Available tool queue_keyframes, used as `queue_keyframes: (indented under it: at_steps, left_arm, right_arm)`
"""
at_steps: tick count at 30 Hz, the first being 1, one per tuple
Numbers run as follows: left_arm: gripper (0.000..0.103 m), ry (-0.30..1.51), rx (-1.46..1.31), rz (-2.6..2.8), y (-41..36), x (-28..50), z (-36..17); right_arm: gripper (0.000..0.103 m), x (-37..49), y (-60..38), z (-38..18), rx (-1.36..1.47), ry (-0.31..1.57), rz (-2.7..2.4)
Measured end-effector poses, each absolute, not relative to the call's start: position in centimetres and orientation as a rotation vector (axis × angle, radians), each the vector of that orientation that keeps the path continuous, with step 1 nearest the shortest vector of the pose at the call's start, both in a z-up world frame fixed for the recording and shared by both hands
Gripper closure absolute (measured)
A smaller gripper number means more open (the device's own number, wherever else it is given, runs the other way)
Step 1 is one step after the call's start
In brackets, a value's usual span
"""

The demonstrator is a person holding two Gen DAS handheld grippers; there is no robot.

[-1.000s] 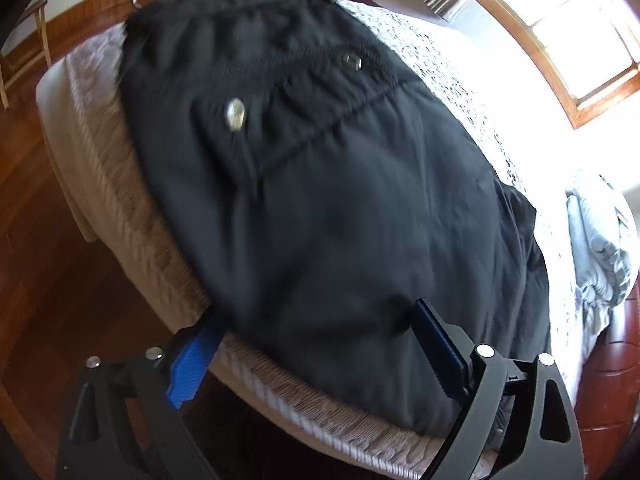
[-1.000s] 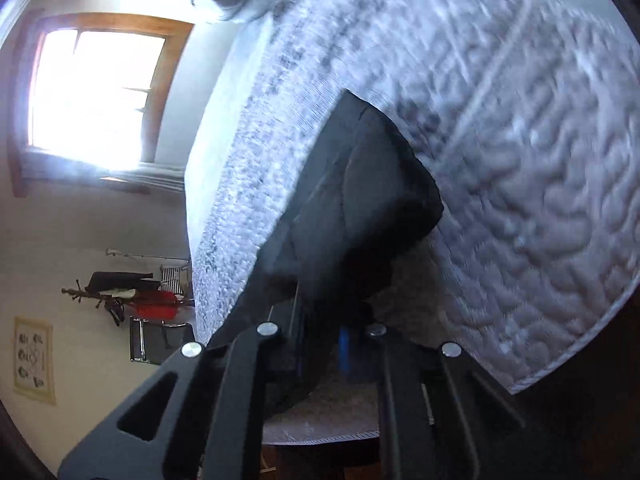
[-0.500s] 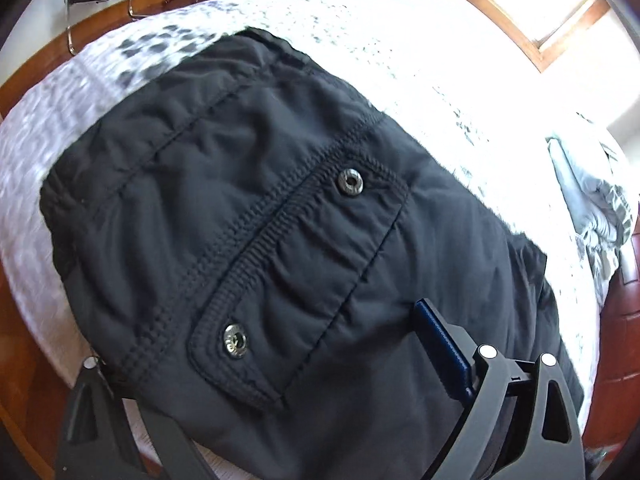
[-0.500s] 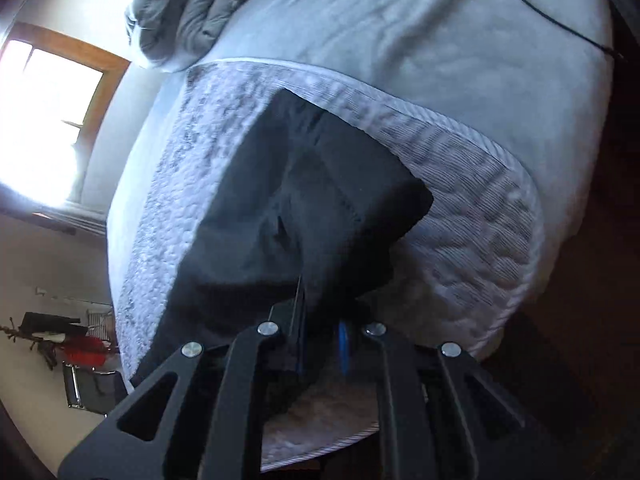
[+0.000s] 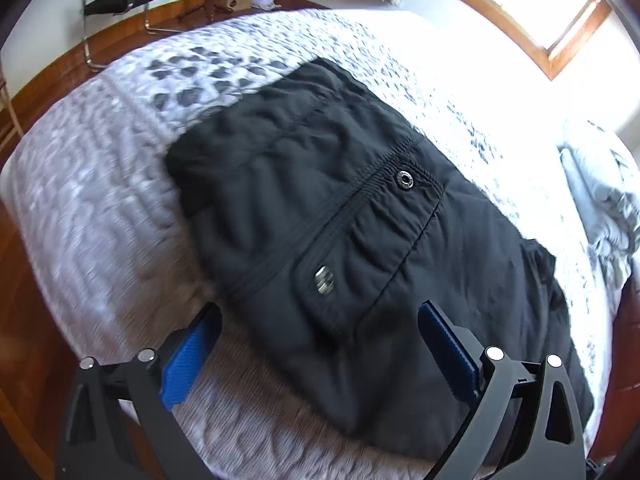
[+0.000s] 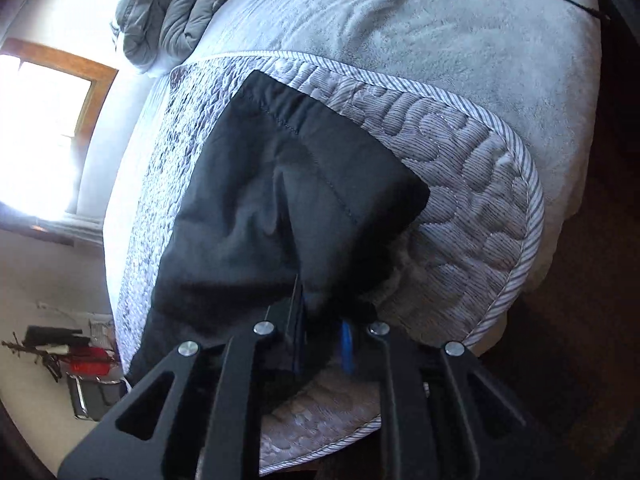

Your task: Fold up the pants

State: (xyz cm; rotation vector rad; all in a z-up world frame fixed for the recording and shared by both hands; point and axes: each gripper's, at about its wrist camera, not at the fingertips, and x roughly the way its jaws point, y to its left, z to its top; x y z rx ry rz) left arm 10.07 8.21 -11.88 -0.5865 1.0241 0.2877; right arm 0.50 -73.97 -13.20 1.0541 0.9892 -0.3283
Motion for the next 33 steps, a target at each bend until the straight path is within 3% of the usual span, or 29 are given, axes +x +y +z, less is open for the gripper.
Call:
queue_keyframes:
  at_steps: [8,16,22,33]
  left_arm:
    - [0.004,0.973,-0.694,0.268,8.5,4.7,-10.3]
    - [0.004,0.917,-0.772,0.238,10.1,1.3,-8.9]
    - [0.004,0.881,-0.820,0.246,11.2,-0.3,-8.2]
    - [0.004,0.827,-0.776,0.232,11.4,-1.5,-6.1]
  right_arm:
    - [0.092,2.9,-67.8,-4.4,0.704,0.917,-0.376]
    - [0.092,7.6,-50.8,5.0,0.138,0.855,-0.137]
    - [0.092,9.4,-41.4,4.1,-0.057,0.903,0.001]
    - [0.092,10.4,-32.2,-2.4,-0.132,1.078,0.167]
